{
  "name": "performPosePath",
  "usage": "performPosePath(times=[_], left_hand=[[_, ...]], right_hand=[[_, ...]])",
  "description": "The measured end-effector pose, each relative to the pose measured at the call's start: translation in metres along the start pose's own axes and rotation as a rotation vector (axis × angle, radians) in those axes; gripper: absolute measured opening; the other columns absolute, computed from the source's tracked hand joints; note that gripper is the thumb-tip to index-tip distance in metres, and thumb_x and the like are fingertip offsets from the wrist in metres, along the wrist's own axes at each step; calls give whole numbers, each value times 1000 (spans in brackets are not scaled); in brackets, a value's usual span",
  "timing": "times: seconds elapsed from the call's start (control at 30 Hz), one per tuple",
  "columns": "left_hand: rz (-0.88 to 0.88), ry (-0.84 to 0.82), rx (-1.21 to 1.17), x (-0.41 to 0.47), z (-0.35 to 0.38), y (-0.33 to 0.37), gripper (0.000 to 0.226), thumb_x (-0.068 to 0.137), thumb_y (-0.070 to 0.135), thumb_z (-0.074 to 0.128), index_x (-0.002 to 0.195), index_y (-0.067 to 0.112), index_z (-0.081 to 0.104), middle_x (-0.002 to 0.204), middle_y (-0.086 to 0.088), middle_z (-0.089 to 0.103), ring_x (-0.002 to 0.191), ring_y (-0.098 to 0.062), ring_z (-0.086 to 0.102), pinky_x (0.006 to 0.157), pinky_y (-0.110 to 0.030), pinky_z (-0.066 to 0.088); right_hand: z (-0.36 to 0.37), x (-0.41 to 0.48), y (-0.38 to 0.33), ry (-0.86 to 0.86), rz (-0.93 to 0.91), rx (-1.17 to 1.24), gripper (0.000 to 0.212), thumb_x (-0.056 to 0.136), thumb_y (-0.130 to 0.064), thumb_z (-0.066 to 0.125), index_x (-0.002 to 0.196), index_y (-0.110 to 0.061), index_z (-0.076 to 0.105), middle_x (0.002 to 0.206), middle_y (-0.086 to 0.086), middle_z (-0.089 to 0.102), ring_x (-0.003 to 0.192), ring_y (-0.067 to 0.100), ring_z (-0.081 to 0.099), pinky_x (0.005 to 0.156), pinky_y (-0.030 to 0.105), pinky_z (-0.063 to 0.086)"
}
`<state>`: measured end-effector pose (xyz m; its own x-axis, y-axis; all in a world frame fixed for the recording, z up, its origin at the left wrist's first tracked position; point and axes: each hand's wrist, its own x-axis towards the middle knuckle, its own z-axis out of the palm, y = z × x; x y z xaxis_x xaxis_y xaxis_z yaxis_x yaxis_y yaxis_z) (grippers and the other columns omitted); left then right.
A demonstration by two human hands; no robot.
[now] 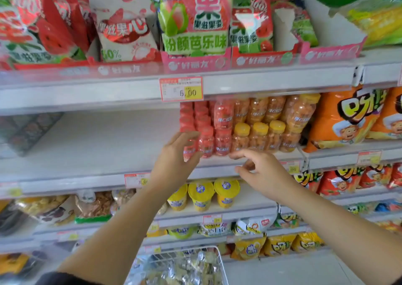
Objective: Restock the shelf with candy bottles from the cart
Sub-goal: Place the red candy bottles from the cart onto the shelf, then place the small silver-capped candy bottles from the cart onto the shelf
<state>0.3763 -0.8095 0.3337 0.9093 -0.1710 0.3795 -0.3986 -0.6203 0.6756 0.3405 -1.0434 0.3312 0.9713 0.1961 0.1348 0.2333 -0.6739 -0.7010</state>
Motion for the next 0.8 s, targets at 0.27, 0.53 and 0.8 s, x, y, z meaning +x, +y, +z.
performPosePath(times=[0.27,0.53,0.8], left_hand=[[-402,-189,63,-148,-16,-120,28,93,19,64,116,35,62,107,17,65,97,0,64,80,-27,52],[-618,-702,274,-275,3,-223,38,96,38,54,134,36,53,136,11,55,121,-16,55,107,-36,39],[-526,-984,492,-346,35,-300,48,96,30,53,141,39,43,144,4,46,139,-23,37,120,-52,6]], right_hand=[[140,-42,33,-242,210,94,24,90,-12,67,108,-28,67,99,-17,68,75,-1,61,72,13,47],[302,-123,102,-594,640,-65,37,91,-22,67,127,-16,60,120,2,67,105,16,64,92,32,51],[418,-206,136,-804,860,-221,36,91,-29,64,125,-18,60,126,10,62,116,29,59,91,32,47]])
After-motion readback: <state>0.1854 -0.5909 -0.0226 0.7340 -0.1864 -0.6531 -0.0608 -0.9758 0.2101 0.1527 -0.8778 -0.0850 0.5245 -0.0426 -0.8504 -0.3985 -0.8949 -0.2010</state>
